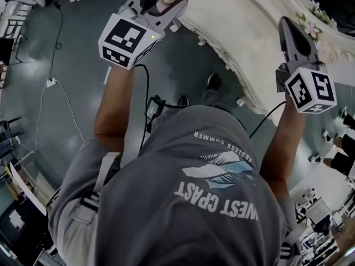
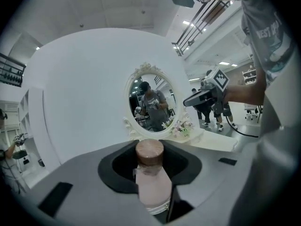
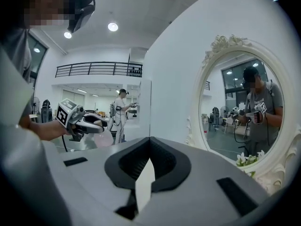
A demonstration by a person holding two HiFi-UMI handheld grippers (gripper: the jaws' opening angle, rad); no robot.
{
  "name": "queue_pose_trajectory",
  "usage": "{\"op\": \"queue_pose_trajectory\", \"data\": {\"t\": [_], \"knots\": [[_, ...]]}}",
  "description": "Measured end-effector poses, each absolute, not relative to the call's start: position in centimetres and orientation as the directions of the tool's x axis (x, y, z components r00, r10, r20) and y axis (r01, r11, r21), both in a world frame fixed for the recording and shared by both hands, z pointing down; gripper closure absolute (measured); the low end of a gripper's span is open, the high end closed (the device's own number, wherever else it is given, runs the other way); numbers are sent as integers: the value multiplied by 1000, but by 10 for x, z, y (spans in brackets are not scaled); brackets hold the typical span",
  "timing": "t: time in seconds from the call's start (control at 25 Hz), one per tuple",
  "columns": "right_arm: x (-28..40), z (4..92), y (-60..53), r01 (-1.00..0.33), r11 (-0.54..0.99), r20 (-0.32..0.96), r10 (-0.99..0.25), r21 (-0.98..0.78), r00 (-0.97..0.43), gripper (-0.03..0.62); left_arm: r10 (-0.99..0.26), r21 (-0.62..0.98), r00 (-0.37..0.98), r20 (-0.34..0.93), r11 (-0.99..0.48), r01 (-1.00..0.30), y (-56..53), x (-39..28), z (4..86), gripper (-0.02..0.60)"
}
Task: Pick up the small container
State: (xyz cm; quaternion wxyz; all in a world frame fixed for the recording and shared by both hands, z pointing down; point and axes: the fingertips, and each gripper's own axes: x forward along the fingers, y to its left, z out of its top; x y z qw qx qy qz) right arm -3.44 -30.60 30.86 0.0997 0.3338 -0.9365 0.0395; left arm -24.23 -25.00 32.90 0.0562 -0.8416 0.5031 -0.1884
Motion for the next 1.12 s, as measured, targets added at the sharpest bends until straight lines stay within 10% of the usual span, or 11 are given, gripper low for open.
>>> {"op": "queue_pose_trajectory", "data": {"t": [1.12], "knots": [[-75, 271, -241, -617, 783, 189, -620, 85, -761, 569, -863, -311, 452, 225, -503, -806, -166, -272, 298, 442]]}}
